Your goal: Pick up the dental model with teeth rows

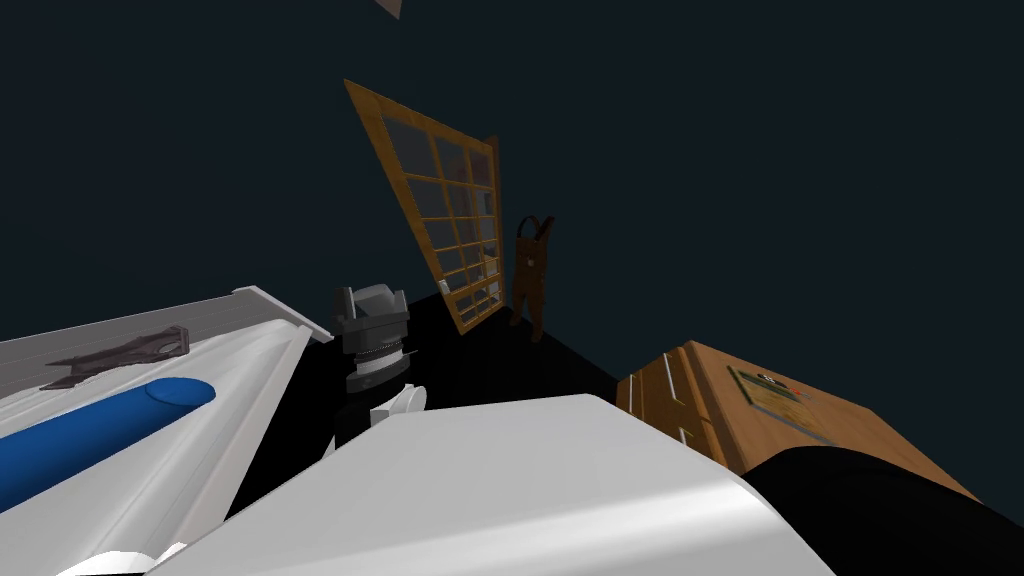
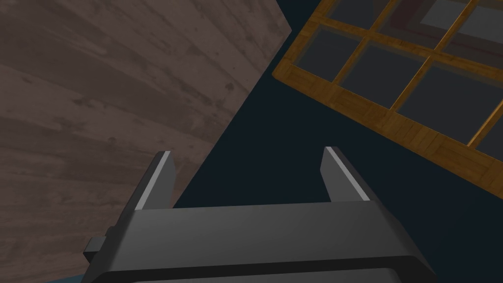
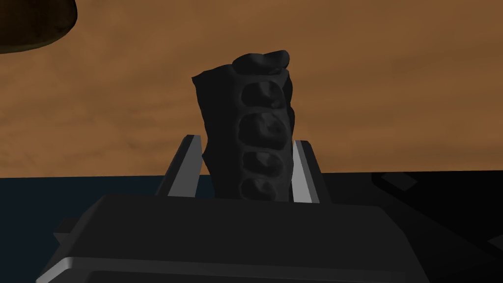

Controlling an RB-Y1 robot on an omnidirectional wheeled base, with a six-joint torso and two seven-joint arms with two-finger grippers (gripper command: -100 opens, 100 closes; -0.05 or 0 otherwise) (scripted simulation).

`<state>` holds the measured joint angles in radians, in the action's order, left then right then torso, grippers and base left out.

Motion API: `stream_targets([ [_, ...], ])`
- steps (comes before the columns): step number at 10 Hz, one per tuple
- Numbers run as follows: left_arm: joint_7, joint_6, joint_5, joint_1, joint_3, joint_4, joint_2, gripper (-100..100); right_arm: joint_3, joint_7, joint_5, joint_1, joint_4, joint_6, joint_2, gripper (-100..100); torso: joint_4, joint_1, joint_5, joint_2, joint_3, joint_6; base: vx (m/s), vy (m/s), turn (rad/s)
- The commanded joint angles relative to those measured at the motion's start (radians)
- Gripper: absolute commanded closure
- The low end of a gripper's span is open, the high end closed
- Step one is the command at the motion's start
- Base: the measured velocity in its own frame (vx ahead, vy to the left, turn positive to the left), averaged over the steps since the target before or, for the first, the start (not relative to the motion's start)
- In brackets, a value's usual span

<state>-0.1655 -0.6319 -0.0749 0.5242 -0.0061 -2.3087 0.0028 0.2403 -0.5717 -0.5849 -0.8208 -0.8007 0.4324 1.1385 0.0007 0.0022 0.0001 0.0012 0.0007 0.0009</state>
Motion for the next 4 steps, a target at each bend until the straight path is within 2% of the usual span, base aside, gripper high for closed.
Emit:
stream_targets([
  [1,0.000,0.000,0.000,0.000,0.000,0.000,0.000,0,-0.012,0.005,0.007,-0.022,-0.012,0.016,0.028,100,0.000,0.000,0.000,0.000,0.000,0.000,0.018,0.051,-0.095],
  [2,0.000,0.000,0.000,0.000,0.000,0.000,0.000,0,-0.019,0.009,0.011,-0.035,-0.017,0.028,0.048,100,0.000,0.003,0.001,-0.001,0.000,0.001,0.035,0.096,-0.085],
  [3,0.000,0.000,0.000,0.000,0.000,0.000,0.000,0,-0.014,0.005,0.007,-0.022,-0.006,0.022,0.035,100,0.000,0.007,0.001,-0.002,-0.001,0.001,0.016,0.046,-0.023],
  [4,0.000,0.000,0.000,0.000,0.000,0.000,0.000,0,-0.015,0.005,0.008,-0.023,-0.006,0.026,0.036,0,0.000,0.004,0.001,-0.001,-0.001,0.000,0.002,0.009,0.000],
])
